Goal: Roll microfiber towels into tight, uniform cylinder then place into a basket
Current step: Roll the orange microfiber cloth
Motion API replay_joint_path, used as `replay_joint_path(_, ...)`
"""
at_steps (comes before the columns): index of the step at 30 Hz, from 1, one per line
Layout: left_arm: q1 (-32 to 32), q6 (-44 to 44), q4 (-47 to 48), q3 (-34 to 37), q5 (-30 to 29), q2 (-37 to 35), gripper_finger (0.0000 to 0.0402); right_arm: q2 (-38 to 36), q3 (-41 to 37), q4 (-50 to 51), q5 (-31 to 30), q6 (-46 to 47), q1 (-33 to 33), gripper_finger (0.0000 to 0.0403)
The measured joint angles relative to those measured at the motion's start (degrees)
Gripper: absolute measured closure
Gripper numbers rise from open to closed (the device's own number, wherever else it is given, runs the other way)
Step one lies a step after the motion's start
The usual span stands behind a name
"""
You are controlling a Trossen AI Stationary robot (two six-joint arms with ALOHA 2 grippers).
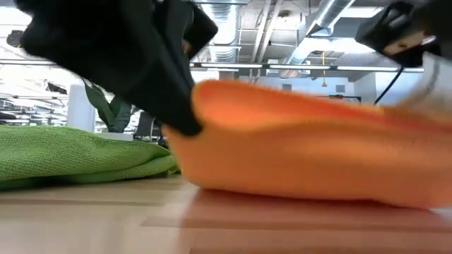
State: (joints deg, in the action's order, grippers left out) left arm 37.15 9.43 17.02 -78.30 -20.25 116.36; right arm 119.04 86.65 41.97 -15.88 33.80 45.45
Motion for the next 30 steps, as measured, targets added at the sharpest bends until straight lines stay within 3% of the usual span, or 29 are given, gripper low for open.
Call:
replay_joint_path(22,8.12,5.55,27.40,-16.34,-21.86,-0.02,0.0401,-0.20,17.12,15.11,-9.57,0.35,4.12,0.0391)
replay_joint_path(30,8.27,6.80,31.25,-16.99,-27.63,-0.09,0.0401,-0.24,18.61,22.13,-15.91,0.49,3.76,0.0393)
